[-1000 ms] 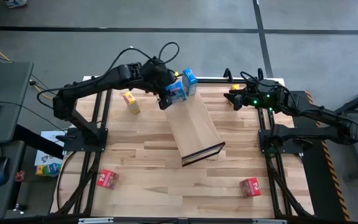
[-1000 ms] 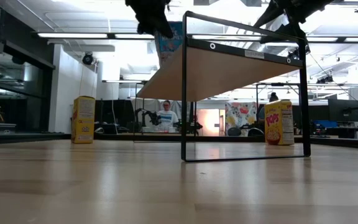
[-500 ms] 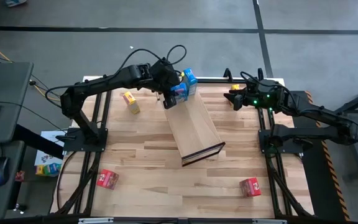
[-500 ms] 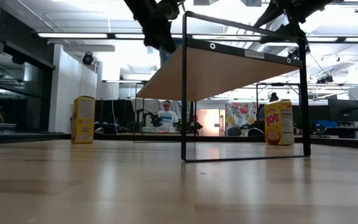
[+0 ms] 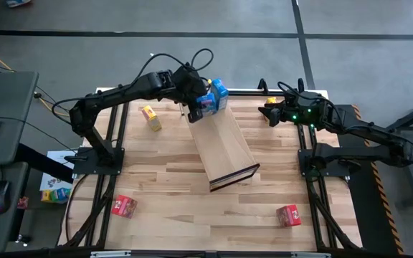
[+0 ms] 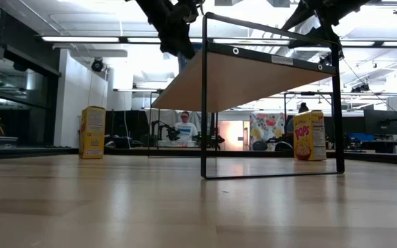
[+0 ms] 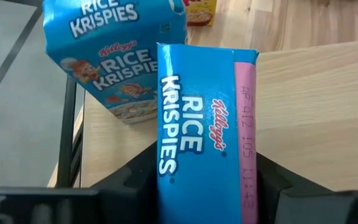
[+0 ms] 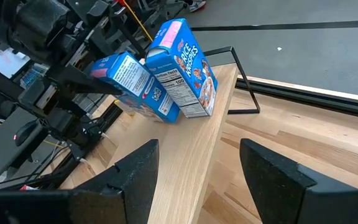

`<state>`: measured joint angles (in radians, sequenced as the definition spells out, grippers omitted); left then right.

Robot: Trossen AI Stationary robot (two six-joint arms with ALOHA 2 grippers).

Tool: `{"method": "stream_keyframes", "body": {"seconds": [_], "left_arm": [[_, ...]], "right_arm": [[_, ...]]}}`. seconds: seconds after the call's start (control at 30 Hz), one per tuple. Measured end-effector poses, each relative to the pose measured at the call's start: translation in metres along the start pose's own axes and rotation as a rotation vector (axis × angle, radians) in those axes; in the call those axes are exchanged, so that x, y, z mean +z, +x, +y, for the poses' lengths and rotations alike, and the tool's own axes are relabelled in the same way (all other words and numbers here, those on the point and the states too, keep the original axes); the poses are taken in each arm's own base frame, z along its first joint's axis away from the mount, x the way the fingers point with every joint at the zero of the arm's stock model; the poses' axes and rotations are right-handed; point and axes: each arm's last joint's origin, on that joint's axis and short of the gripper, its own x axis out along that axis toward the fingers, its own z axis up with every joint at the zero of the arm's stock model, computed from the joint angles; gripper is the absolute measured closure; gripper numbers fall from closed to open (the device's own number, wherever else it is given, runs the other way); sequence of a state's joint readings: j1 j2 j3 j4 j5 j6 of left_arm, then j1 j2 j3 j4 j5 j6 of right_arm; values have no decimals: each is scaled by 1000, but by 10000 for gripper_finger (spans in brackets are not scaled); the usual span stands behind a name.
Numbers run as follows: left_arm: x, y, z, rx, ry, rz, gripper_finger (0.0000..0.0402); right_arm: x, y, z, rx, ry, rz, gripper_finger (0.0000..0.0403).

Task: Stack cereal on shelf
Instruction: Put the blue cereal box on the shelf aligned with the other blue cereal box

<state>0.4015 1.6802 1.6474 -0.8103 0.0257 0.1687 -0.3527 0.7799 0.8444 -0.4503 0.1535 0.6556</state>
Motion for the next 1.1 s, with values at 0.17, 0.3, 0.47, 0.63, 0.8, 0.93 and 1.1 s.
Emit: {"method": "stream_keyframes", "body": {"seconds": [0.17, 0.3, 0.47, 0.63, 0.8, 0.93, 1.1], "left_arm": [[0, 0, -1, -1, 2, 0, 196], [0, -3, 1, 3, 0, -5, 173], [0, -12, 5, 26, -8, -23, 170], [0, -30, 10, 43, -23, -58, 171], [0, -50, 12, 57, -57, -103, 171], [-1, -64, 13, 65, -119, -142, 172], [-1, -84, 12, 67, -181, -198, 172]], "right_arm": [[0, 0, 0, 0, 14, 0, 185], [0, 0, 0, 0, 18, -1, 185], [1, 0, 0, 4, 19, -6, 185], [1, 0, 0, 4, 20, -6, 185], [1, 0, 0, 5, 20, -6, 185], [1, 0, 0, 5, 20, -7, 185], [1, 0, 0, 4, 19, -7, 185]]}}
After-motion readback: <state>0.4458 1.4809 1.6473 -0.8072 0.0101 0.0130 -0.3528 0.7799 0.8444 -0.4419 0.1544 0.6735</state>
